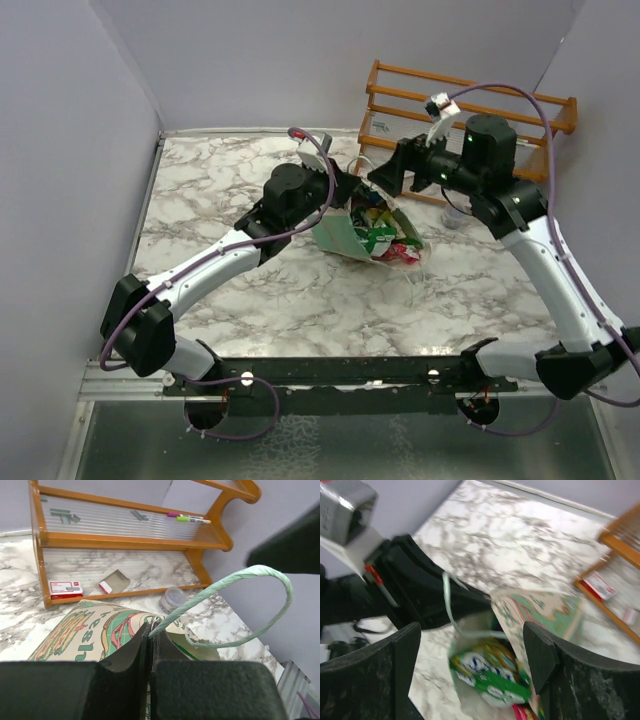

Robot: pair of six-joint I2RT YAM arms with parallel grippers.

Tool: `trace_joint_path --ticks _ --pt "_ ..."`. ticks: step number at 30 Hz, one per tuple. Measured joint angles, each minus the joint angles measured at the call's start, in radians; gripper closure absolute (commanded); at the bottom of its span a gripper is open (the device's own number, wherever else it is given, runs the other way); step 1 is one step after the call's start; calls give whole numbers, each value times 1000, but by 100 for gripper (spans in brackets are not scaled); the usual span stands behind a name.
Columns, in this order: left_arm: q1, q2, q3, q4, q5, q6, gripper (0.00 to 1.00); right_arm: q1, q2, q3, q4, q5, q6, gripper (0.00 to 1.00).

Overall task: Take the snacks out of the paper bag
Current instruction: Place the paper bag at the center of the board.

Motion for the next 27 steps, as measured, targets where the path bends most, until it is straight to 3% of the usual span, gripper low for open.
trace_joint_path --ticks 1,13,14,17,19,22,27 --pt "0 0 0 -3 -10 -3 100 0 -32 -24 -3 37 0 1" --pt "0 -22 -1 -67 -179 -70 100 0 -649 -410 -76 436 149 2" --pt "0 -23 -1 -70 -190 -76 100 0 -680 -444 -80 463 195 5" --pt "0 -24 -1 -78 -213 -90 100 0 -738 -561 -107 520 326 29" --pt "0 -27 -2 -85 -221 -96 100 0 -763 -657 -124 537 402 33" --pt "0 -32 -2 -95 -229 -101 100 0 -770 -767 -136 547 483 49" --pt "2 -43 -11 -103 -243 -108 100 0 -731 -861 -136 562 563 51"
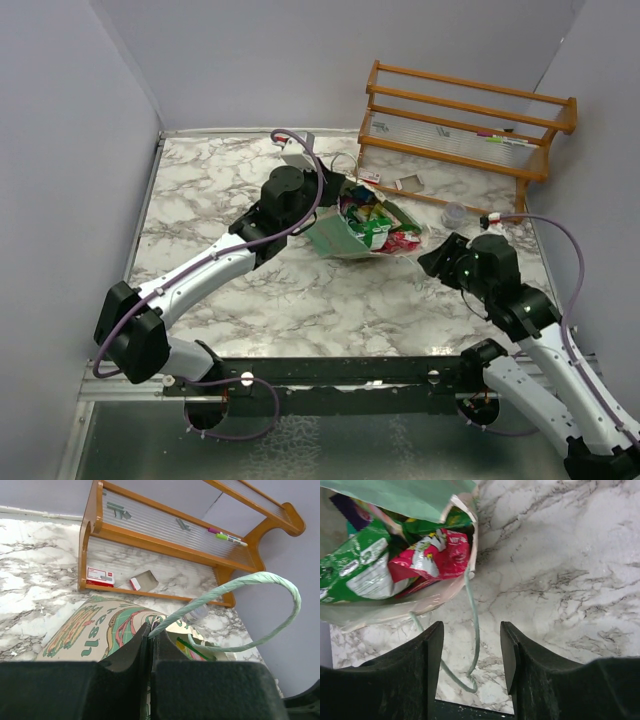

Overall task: Take the snacks out of the paper bag
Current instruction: Place the paper bag at the center of the board.

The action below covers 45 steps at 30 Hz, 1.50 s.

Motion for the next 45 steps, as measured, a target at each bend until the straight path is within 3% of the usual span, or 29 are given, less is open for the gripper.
trace_joint_path --ticks 3,11,16,26,28,35,39,45 --pt "0 -3 -2 -2 0 -2 100 0 28 -28 6 -1 29 54" --pt "1 -5 -2 -5 0 -7 100 0 31 -164 97 -98 65 98" --pt "1 -23 -3 -34 0 -6 100 0 49 -107 108 -130 29 99" --pt "11 -140 -62 -129 25 -26 100 4 167 373 133 -127 -201 99" --pt "3 -179 -103 -129 43 -52 92 4 222 446 148 -132 -241 99" --pt "5 -290 -275 -90 56 -142 83 4 296 397 175 -135 -303 98" --pt "8 -295 -283 -82 56 -161 74 4 333 385 167 -138 -338 98" --pt "9 -298 -259 -85 55 -162 73 4 336 462 150 -194 -401 96"
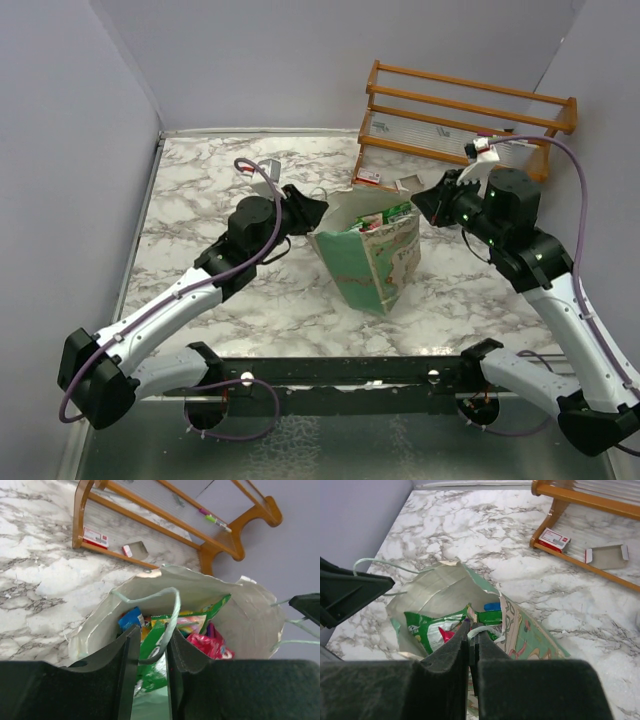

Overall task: Take the snacks out of the paper bag
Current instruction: Place the paper bag at the center of the board.

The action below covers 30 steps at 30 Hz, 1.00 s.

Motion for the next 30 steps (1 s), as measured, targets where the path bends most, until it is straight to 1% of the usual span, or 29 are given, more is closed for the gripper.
trace_joint_path --ticks 4,6,11,15,16,21,22,25,28,30 --pt "2 1 30 11 13 1 87 1 34 63 -33 -37 -35 97" --pt "3 5 36 22 32 0 99 1 56 85 -39 -42 -53 97" --pt "3 32 37 34 97 -10 100 1 87 120 -68 -27 -86 97" --pt "3 46 38 40 148 -26 100 1 110 146 -68 -23 -95 91" --pt "3 46 40 42 158 -30 100 1 116 150 -64 -23 -95 88" --pt "3 24 41 59 164 -50 100 0 150 183 -39 -25 -84 62" --pt "3 6 37 64 153 -53 100 0 150 182 -38 -27 -81 57" --pt "3 -79 -6 77 106 -64 100 0 133 152 -28 -38 -68 49" --pt "2 -177 -77 84 54 -74 100 0 127 133 -31 -42 -50 32" --pt "-2 -208 -106 80 36 -79 100 0 127 130 -32 -42 -39 21"
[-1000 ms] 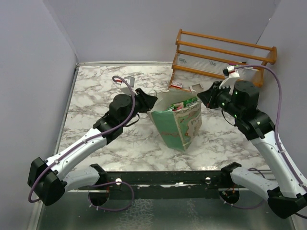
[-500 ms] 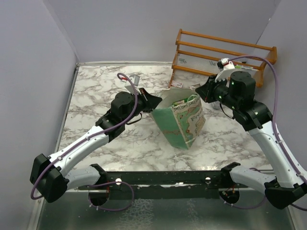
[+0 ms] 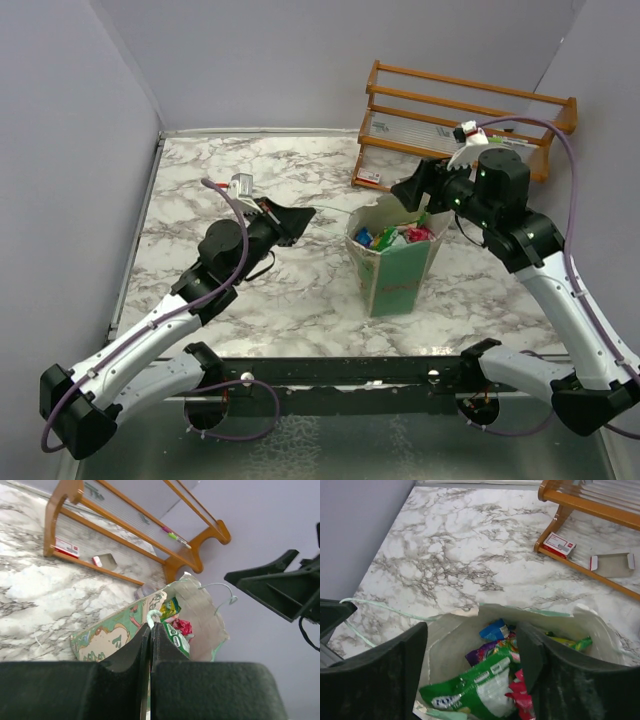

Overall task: Take the snacks out of the paper bag
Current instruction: Place the paper bag at the center of the board, then adjust the paper bag at the center of the board.

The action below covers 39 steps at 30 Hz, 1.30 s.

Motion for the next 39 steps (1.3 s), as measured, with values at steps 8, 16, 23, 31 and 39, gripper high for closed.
trace_joint_path --ticks 8,16,23,31,39 --pt "-1 -23 -14 -20 -59 -11 100 0 -76 0 -55 53 61 12" --pt "-1 -16 -14 -21 -61 -14 100 1 -366 -176 -116 409 201 6" --pt "-1 -3 -14 -29 -61 -15 100 0 -420 -338 -42 496 386 7" --pt "-1 -3 -14 -29 -61 -21 100 0 -331 -451 92 500 485 18" --pt "-1 -17 -14 -48 -61 -20 100 0 -299 -491 282 536 480 58"
